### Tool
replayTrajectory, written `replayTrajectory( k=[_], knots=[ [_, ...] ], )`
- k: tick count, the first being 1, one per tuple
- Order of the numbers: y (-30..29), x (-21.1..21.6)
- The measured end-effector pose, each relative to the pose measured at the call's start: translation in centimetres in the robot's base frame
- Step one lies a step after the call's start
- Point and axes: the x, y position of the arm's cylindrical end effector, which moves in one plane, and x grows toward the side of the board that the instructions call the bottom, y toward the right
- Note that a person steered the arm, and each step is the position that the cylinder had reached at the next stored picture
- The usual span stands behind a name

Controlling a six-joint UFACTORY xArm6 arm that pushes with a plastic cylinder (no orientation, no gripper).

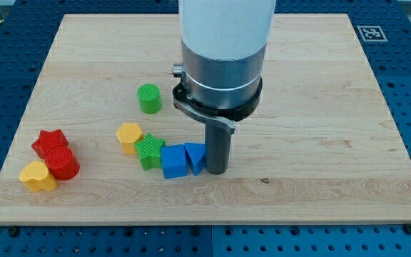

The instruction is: Slide green circle to the blue triangle

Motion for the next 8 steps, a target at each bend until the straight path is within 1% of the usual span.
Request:
replayTrajectory(
  k=[1, 2, 3, 4, 5, 6, 7, 8],
  knots=[
    [0.0, 0.0],
    [2.5, 0.0],
    [7.9, -1.2],
    [10.8, -6.6],
    [10.2, -11.0],
    [4.9, -15.4],
    [-2.5, -18.9],
    [-9.3, -18.4]
  ],
)
